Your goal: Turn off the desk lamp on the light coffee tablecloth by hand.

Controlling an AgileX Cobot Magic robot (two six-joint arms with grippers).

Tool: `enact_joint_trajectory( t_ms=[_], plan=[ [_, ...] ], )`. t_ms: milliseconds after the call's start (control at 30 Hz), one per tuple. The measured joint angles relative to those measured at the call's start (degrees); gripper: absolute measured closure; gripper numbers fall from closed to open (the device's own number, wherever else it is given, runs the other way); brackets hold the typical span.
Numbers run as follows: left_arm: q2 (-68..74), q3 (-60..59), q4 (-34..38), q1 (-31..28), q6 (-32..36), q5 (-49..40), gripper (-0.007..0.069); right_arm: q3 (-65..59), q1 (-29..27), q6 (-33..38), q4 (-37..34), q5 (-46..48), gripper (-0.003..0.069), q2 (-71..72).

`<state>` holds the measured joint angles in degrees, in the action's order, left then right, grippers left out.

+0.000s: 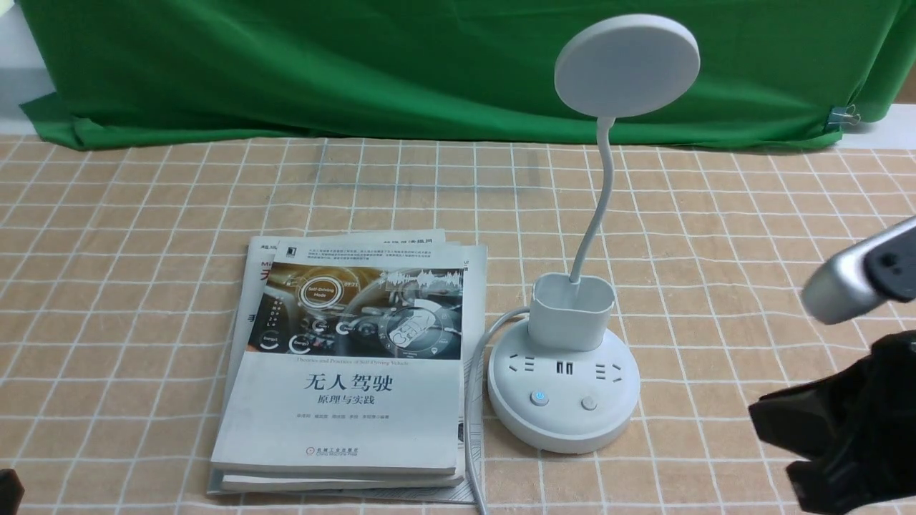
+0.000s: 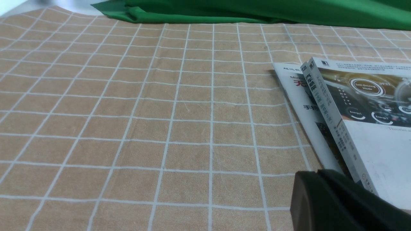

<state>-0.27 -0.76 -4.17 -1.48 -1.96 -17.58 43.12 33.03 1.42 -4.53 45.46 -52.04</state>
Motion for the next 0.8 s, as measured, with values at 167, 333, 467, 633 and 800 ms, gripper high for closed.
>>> enact_joint_trajectory(
  t_ms=[167, 333, 467, 633, 800],
  plan=[
    [0.0, 0.0, 0.0, 0.0, 0.0, 0.0, 0.062, -7.9, -2.3, 1.4, 1.0, -7.0, 0.063, 8.6],
    [0.0, 0.0, 0.0, 0.0, 0.0, 0.0, 0.062, -24.0, -11.5, 1.6, 1.7, -20.2, 0.063, 25.0],
    [0.0, 0.0, 0.0, 0.0, 0.0, 0.0, 0.062, -33.3, -18.7, 1.9, 1.9, -25.3, 0.0628, 36.3],
    [0.0, 0.0, 0.0, 0.0, 0.1, 0.0, 0.062, -38.9, -23.7, 3.2, 1.9, -29.8, 0.0626, 47.1],
    [0.0, 0.0, 0.0, 0.0, 0.1, 0.0, 0.062, -42.6, -24.1, 3.3, 1.9, -30.6, 0.0622, 51.1]
  ],
)
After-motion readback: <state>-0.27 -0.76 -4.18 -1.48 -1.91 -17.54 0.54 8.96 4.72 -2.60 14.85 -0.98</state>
